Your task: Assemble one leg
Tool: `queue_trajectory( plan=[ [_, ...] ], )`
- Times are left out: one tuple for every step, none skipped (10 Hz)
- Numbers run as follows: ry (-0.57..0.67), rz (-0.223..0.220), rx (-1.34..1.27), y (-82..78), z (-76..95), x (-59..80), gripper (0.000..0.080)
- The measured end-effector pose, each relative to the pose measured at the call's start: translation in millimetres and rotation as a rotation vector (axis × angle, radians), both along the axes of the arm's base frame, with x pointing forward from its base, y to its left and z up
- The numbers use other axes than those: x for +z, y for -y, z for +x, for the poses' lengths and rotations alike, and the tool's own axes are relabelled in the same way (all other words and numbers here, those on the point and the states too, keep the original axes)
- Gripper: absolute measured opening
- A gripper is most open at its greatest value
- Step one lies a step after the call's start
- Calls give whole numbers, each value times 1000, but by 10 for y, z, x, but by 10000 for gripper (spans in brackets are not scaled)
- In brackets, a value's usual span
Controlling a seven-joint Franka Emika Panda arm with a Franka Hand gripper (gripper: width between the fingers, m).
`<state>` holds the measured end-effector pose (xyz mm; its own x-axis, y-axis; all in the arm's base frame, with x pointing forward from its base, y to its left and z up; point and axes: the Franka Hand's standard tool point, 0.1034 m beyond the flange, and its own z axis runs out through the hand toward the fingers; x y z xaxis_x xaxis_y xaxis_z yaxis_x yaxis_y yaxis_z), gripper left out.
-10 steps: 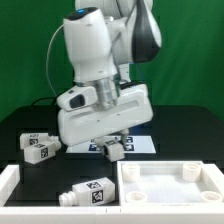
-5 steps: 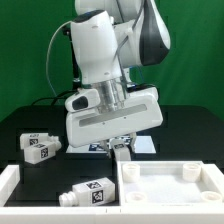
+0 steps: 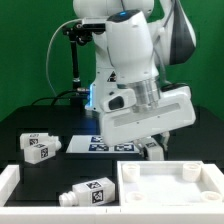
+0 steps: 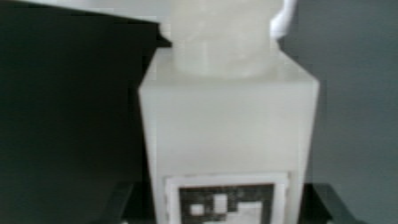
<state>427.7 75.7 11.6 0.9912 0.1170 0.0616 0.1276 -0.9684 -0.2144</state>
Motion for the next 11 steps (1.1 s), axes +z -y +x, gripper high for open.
queue_trajectory(
  plan=[
    [2,2,15,-89,12,-3,284],
    [1,3,20,-116,2,-17,284],
    [1,3,21,-120,3,-17,284],
    [1,3,23,-119,3,-17,284],
    [1,3,23,-119,2,-18,368],
    [1,3,23,-119,2,-18,504],
    [1,3,23,-119,2,-18,504],
    [1,3,23,-119,2,-18,618],
    [1,3,23,-119,2,-18,640],
    [1,3,23,-119,2,-18,640],
    [1,3,23,-119,2,-18,648]
  ],
)
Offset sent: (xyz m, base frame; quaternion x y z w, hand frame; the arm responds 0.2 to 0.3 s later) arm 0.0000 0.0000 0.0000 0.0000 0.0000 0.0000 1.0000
